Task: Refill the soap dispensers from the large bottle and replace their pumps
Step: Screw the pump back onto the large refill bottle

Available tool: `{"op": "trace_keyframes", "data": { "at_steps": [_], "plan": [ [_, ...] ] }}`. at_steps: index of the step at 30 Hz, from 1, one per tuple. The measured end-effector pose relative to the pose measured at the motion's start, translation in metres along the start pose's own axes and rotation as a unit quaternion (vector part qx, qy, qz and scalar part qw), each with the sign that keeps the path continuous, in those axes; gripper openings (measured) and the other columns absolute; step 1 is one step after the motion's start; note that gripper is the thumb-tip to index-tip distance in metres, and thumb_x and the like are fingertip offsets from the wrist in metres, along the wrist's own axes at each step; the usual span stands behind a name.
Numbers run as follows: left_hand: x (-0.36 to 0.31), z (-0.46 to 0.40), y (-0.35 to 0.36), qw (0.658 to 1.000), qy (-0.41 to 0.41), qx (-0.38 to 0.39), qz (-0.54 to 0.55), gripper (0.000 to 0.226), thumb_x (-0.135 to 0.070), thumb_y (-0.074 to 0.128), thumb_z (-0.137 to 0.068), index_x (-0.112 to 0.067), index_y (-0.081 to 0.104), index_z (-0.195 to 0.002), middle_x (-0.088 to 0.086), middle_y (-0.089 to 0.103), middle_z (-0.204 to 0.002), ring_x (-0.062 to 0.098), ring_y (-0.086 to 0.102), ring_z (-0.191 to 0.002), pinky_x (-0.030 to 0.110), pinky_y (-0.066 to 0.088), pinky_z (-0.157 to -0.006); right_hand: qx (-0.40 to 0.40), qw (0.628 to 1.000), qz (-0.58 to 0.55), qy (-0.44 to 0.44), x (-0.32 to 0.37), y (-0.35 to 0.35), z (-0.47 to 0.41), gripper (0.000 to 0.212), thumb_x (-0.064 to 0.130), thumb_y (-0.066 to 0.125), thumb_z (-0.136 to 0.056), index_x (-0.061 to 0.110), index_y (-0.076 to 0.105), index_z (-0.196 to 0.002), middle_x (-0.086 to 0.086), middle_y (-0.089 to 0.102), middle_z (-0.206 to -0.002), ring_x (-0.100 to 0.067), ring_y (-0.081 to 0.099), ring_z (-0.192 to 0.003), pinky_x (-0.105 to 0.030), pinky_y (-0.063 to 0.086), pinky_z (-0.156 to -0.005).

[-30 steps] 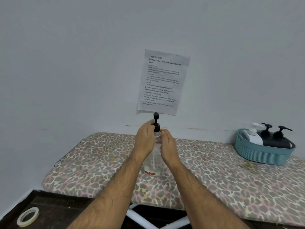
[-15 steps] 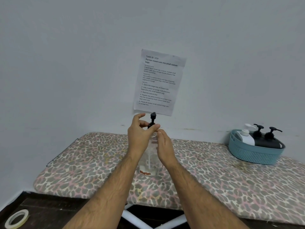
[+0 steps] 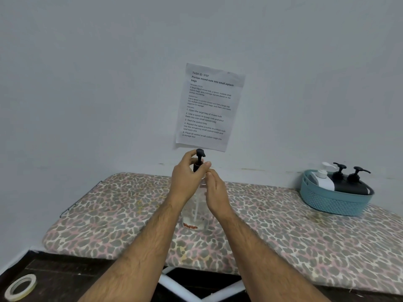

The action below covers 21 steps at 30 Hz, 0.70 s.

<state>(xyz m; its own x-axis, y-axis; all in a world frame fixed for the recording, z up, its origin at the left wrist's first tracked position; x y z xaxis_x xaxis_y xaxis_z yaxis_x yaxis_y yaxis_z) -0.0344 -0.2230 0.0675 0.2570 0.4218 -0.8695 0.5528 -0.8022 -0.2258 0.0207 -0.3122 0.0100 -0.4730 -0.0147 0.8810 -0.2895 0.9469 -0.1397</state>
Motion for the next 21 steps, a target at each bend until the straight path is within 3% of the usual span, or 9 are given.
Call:
{"op": "trace_keyframes", "data": {
  "at_steps": [3,6,9,13,16,19,21],
  "plan": [
    [0.0035,0.0004,-0.0068,0.999,-0.002,-0.033,0.027,0.059,-0.031,0.081,-0.078,-0.025,0.054,-0.130,-0.011,0.066,-0.095,-0.001,0.060,-0.101,0.015,0.041,-0.084,-0.003,1.000,0.001,-0.002,0.0001,-0.0006,-0.0002,0.040,0.028,0.025,-0.107,0.020,0.059,-0.125,0.006,0.066,-0.116,-0.008,0.063,-0.104,-0.031,0.053,-0.090],
    [0.0083,0.0010,-0.0107,0.998,-0.010,-0.027,0.048,0.064,-0.027,0.080,-0.079,-0.028,0.048,-0.134,-0.008,0.071,-0.099,0.004,0.065,-0.103,0.020,0.044,-0.090,-0.009,1.000,-0.005,0.008,-0.0006,-0.0008,-0.0006,0.038,0.028,0.026,-0.107,0.025,0.061,-0.122,0.009,0.066,-0.114,-0.008,0.063,-0.104,-0.033,0.052,-0.091],
    [0.0075,0.0027,-0.0103,0.998,-0.006,0.004,0.064,0.051,-0.017,0.065,-0.091,-0.027,0.047,-0.138,-0.003,0.073,-0.105,0.007,0.070,-0.096,0.023,0.050,-0.090,-0.011,1.000,-0.017,0.008,0.0013,-0.0006,0.0006,0.037,0.025,0.027,-0.106,0.025,0.062,-0.116,0.009,0.067,-0.110,-0.009,0.063,-0.103,-0.032,0.052,-0.089],
    [0.0040,0.0009,-0.0055,0.997,-0.011,0.044,0.055,0.040,-0.012,0.044,-0.101,-0.031,0.045,-0.135,-0.004,0.071,-0.112,0.002,0.067,-0.101,0.016,0.046,-0.085,-0.017,1.000,-0.015,-0.005,-0.0012,0.0013,0.0000,0.039,0.030,0.027,-0.104,0.021,0.063,-0.116,0.009,0.068,-0.109,-0.011,0.064,-0.101,-0.037,0.053,-0.089],
    [0.0014,-0.0006,-0.0039,1.000,0.003,0.019,0.016,0.036,-0.029,0.063,-0.093,-0.036,0.048,-0.126,-0.010,0.066,-0.108,0.002,0.062,-0.104,0.027,0.049,-0.093,-0.010,1.000,-0.001,-0.004,-0.0036,0.0018,-0.0004,0.043,0.039,0.025,-0.103,0.024,0.062,-0.119,0.010,0.067,-0.111,-0.011,0.064,-0.103,-0.043,0.053,-0.092],
    [0.0003,0.0007,-0.0057,1.000,0.007,-0.026,-0.014,0.068,-0.037,0.081,-0.076,-0.028,0.047,-0.135,-0.009,0.062,-0.101,0.002,0.059,-0.102,0.020,0.045,-0.086,0.001,1.000,0.005,-0.003,-0.0020,0.0023,0.0001,0.045,0.041,0.022,-0.106,0.026,0.059,-0.126,0.011,0.066,-0.117,-0.007,0.063,-0.106,-0.038,0.053,-0.093],
    [0.0002,0.0010,-0.0066,0.999,0.003,-0.038,-0.007,0.073,-0.032,0.084,-0.073,-0.027,0.047,-0.136,-0.009,0.064,-0.096,0.001,0.061,-0.098,0.020,0.045,-0.083,-0.001,1.000,-0.003,0.001,-0.0009,0.0011,0.0005,0.043,0.036,0.023,-0.107,0.025,0.060,-0.125,0.011,0.067,-0.116,-0.007,0.064,-0.105,-0.036,0.053,-0.093]
  ]
}}
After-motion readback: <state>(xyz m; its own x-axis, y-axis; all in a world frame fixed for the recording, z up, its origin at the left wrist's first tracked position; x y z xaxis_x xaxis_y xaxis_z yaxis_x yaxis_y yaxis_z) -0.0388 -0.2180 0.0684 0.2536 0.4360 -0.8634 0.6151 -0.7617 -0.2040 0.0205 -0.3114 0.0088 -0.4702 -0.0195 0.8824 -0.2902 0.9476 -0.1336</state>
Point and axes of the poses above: each hand's wrist, its own z-axis away from the middle knuckle, its own y-axis out of the palm, x = y × z, the point moved 4 cm from there along -z, towards the middle knuckle
